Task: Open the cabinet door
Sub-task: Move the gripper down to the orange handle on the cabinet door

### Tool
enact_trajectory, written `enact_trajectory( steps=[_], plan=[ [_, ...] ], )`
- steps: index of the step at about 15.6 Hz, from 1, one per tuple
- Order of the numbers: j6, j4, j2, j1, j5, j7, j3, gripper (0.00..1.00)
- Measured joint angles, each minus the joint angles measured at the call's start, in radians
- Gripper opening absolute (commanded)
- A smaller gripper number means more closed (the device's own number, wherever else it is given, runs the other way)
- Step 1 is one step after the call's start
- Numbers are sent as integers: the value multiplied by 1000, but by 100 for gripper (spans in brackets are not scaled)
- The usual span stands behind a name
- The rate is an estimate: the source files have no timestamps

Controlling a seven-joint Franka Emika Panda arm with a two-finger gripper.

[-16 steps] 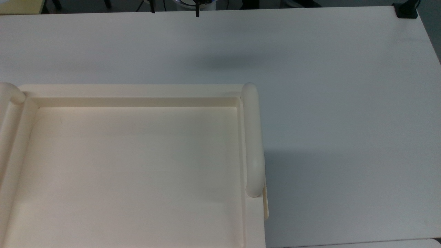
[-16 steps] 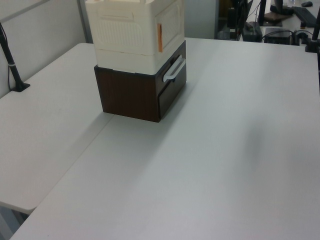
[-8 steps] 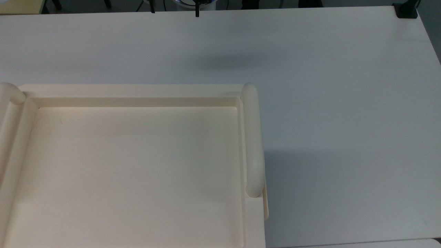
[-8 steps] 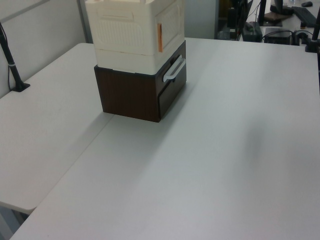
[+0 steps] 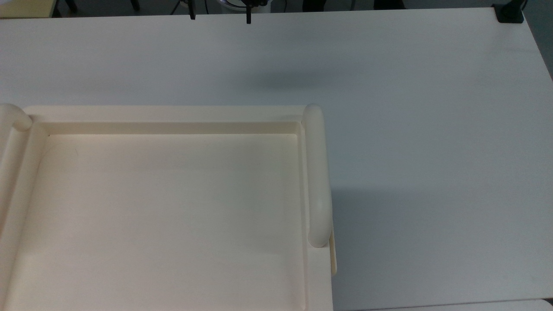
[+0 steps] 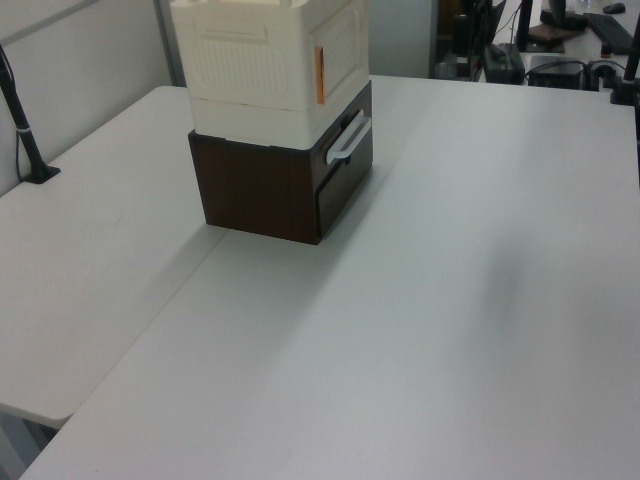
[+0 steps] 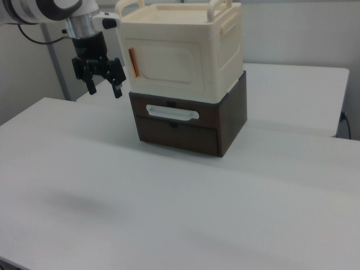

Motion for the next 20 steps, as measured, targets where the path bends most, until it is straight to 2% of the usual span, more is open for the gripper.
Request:
enact_trajectory(
  steps=[7,11,20],
  plan=[
    [240,33,47,4,1,-18,12,100],
    [401,42,93,32,1,-16,13,100],
    [652,94,193,58,-3,66,13,100]
  ],
)
